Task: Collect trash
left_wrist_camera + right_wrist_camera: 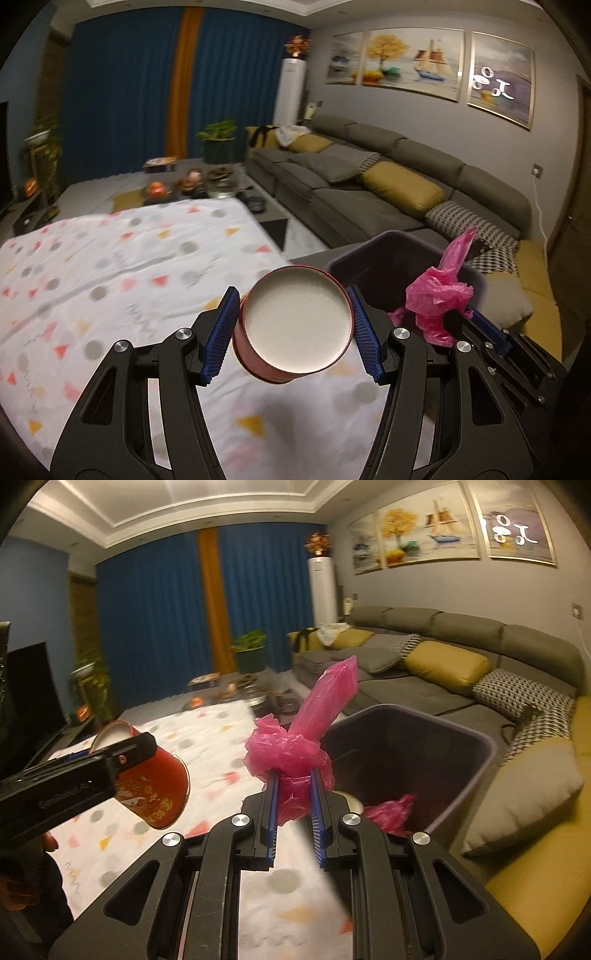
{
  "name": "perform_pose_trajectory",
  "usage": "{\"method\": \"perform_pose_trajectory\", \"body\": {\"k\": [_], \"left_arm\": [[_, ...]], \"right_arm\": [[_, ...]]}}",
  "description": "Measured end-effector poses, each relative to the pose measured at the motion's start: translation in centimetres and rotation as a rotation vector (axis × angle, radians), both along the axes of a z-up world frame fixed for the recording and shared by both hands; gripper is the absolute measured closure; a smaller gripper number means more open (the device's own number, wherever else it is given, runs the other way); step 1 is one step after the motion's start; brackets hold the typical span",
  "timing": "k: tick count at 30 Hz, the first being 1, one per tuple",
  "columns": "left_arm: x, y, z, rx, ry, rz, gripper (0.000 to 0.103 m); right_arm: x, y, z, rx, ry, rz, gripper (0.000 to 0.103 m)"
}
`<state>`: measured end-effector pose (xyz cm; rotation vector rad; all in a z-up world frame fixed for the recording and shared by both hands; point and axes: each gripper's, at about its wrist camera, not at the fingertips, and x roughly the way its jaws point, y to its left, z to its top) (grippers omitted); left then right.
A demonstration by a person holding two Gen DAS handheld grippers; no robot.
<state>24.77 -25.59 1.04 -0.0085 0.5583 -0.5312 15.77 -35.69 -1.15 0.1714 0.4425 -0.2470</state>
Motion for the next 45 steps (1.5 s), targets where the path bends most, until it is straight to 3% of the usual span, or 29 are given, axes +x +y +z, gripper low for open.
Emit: {"method": "perform_pose_trajectory", "body": {"k": [15, 21, 26, 33, 41, 45], "left_arm": [[2.7, -11.7, -0.6, -0.027, 0.004, -0.277, 0.045], [4.8, -13.8, -2.2, -0.052, 0.078, -0.320, 0.045], [5.6, -14.7, -3.4, -0.042, 0.122, -0.337, 0.044], [5.5, -13.5, -3.8, -0.009, 0.122, -0.280, 0.024], [2.3, -7.5, -3.1, 0.083, -0.008, -0.100, 0.011], [0.0, -4.0, -2.4, 0.120, -0.058, -0.015, 0.006]], "right_arm": [[0.9, -6.5, -1.2, 0.011, 0.021, -0.130, 0.086], [1.6, -6.9, -2.0, 0.018, 0.042, -0.137, 0.085], [2.0, -7.5, -2.3, 0.018, 0.044, -0.138, 0.071], [1.4, -7.8, -2.3, 0.028, 0.046, -0.155, 0.059], [-1.2, -5.7, -1.1, -0.008, 0.019, -0.178, 0.017], [-2.5, -4.1, -0.6, -0.031, 0.017, -0.171, 0.013]]}}
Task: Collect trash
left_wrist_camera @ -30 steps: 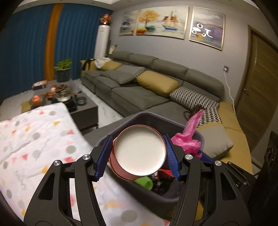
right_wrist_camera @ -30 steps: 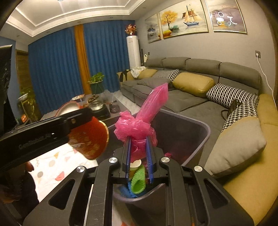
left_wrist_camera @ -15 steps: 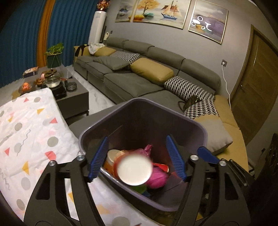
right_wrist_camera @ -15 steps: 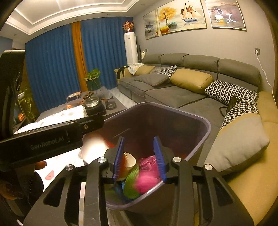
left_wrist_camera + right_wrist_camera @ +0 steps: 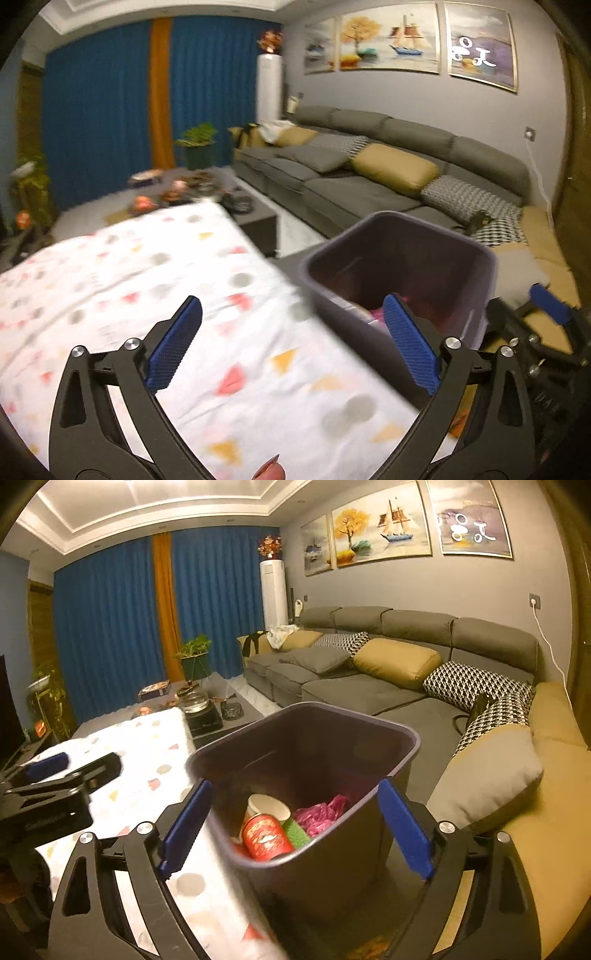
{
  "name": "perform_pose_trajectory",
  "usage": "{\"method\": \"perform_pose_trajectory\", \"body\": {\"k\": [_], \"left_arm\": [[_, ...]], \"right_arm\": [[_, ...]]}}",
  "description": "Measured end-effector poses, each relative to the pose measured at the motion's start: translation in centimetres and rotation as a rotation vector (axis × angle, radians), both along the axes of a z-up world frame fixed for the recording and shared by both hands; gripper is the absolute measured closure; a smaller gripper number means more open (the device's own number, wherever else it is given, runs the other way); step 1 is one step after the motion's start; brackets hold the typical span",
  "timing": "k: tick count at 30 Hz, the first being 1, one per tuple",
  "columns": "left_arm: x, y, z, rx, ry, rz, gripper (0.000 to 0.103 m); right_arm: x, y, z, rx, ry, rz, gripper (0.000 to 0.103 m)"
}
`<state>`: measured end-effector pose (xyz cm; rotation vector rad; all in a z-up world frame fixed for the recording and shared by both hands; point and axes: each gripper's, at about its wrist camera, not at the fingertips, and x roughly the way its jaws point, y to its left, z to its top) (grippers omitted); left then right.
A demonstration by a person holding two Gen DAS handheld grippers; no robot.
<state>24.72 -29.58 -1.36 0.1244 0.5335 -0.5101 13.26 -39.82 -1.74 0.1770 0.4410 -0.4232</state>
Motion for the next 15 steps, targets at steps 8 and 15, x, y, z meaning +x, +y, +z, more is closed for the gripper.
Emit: {"method": "perform_pose_trajectory", "body": {"k": [8, 15], "left_arm": [[-5.3, 6.6, 1.1, 0.011, -0.048, 0.119, 0.006], [-9.5, 11.2, 1.5, -0.010, -0.048, 0.173, 0.006]], "right_arm": [[-3.6, 4.4, 1.3, -0.052, -0.023, 0.008, 0.006], [-7.0, 8.0, 1.5, -0.061, -0.029, -0.001, 0.006]]}}
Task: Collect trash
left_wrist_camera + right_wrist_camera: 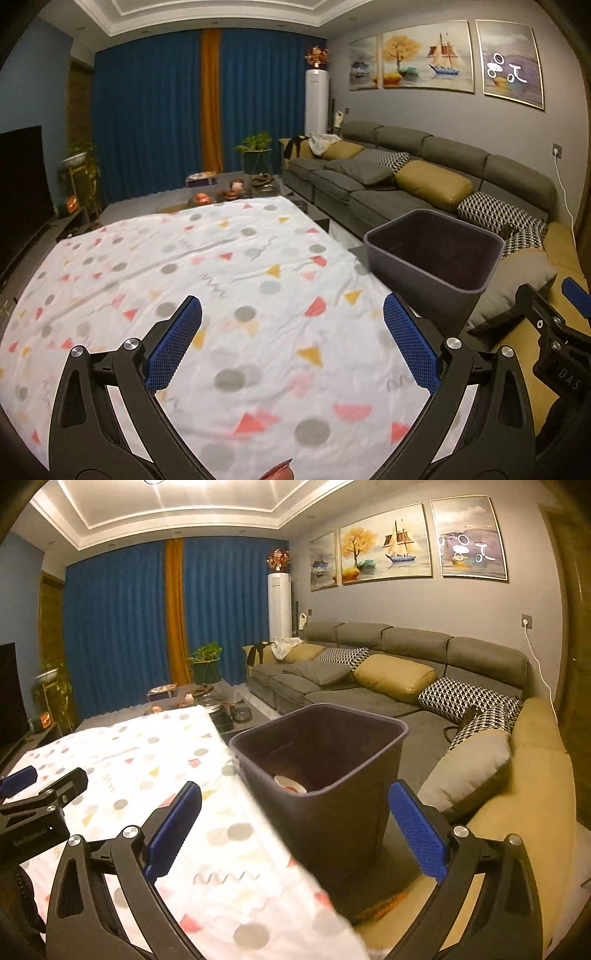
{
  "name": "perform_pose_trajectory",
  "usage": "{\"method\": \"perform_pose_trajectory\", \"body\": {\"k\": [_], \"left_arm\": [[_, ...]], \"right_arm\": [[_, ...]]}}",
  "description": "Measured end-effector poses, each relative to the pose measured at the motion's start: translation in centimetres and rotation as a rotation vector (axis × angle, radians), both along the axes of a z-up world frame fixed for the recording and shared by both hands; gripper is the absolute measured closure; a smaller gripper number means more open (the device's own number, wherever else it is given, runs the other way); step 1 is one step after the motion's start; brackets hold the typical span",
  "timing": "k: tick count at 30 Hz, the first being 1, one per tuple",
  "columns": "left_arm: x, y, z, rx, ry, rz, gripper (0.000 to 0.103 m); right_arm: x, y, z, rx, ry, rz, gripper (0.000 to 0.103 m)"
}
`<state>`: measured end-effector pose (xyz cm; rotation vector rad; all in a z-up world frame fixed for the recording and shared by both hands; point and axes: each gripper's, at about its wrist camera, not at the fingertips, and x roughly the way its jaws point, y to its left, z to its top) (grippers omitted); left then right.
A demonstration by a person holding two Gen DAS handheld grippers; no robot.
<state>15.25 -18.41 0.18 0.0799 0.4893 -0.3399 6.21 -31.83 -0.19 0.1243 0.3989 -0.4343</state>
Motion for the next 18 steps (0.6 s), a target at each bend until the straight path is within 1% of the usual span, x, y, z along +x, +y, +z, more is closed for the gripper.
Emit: {"method": "perform_pose_trajectory", "body": {"k": [7, 10, 18], "left_arm": [[-3.0, 3.0, 0.1, -0.007, -0.018, 0.016, 0.006], [-4.2, 4.2, 0.1, -0.022, -0.021, 0.013, 0.006], [-5.8, 6.6, -0.2, -0.053, -0.007, 0.023, 0.006]], "right_arm": [[-3.0, 3.0, 0.1, 0.009, -0.010, 0.013, 0.006], [-4.0, 4.0, 0.4, 0.003, -0.019, 0.018, 0.006], [-5.8, 6.2, 1.0, -0.016, -0.026, 0.024, 0.006]]}}
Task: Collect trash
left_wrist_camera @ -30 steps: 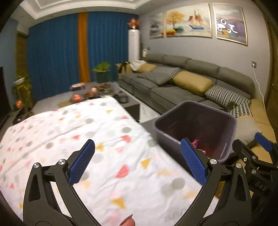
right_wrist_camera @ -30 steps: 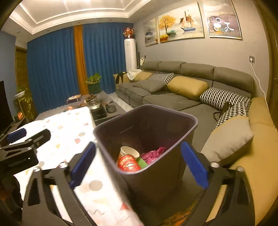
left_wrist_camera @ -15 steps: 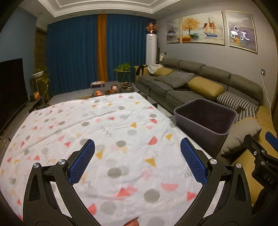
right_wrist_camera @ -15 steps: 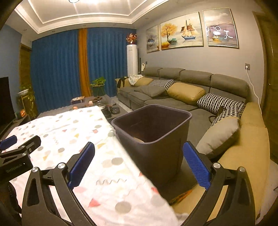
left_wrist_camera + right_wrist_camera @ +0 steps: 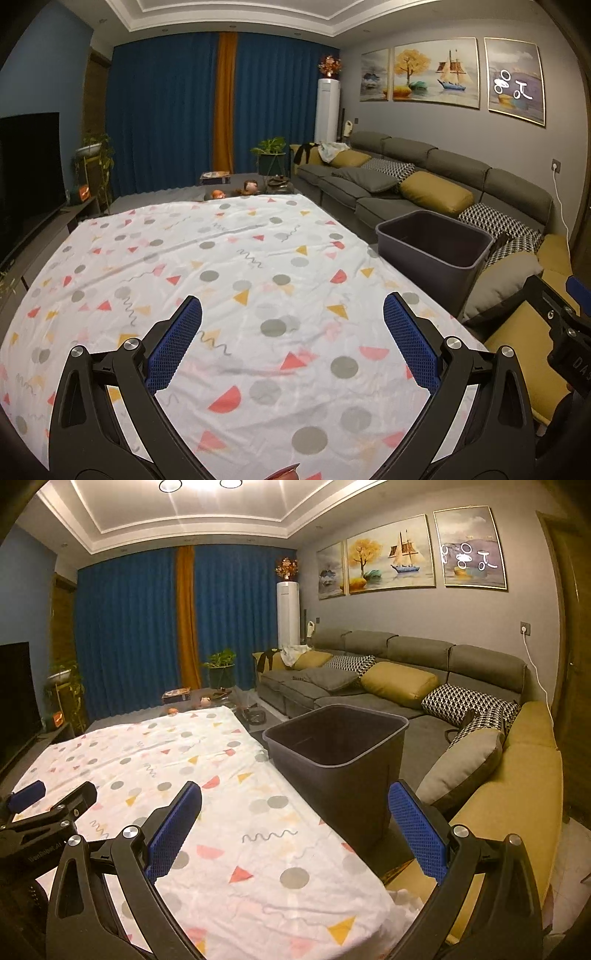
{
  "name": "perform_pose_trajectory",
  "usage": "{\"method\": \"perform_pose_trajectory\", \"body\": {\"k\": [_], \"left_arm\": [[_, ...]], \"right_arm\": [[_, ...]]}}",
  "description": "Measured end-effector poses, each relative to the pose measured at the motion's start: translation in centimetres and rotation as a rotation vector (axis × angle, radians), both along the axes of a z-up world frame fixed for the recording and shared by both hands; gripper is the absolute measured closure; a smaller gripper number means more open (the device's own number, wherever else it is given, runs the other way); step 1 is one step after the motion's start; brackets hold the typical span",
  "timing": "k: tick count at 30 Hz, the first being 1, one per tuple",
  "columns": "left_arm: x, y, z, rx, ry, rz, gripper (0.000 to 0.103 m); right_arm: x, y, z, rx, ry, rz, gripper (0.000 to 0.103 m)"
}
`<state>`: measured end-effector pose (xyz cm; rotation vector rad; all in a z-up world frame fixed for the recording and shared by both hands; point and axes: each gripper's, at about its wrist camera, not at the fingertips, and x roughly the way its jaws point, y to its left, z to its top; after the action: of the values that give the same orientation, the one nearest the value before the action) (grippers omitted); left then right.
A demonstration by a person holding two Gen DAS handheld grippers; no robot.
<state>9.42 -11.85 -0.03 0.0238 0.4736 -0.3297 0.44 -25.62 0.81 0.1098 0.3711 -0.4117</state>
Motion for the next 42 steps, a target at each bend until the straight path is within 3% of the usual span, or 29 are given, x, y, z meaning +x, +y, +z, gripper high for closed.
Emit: {"method": "perform_pose_trajectory", "body": {"k": [13, 42], "left_arm": [[-1.3, 2.1, 0.4, -0.022, -0.003, 0.004, 0.006], [-2.2, 2.1, 1.0, -0.038, -0.008, -0.001, 0.006]], "right_arm": [[-1.0, 2.1, 0.5, -0.021, -0.020, 0.013, 0.006], [-1.4, 2.6, 1.1, -0.020, -0.035, 0.029, 0.006]]}}
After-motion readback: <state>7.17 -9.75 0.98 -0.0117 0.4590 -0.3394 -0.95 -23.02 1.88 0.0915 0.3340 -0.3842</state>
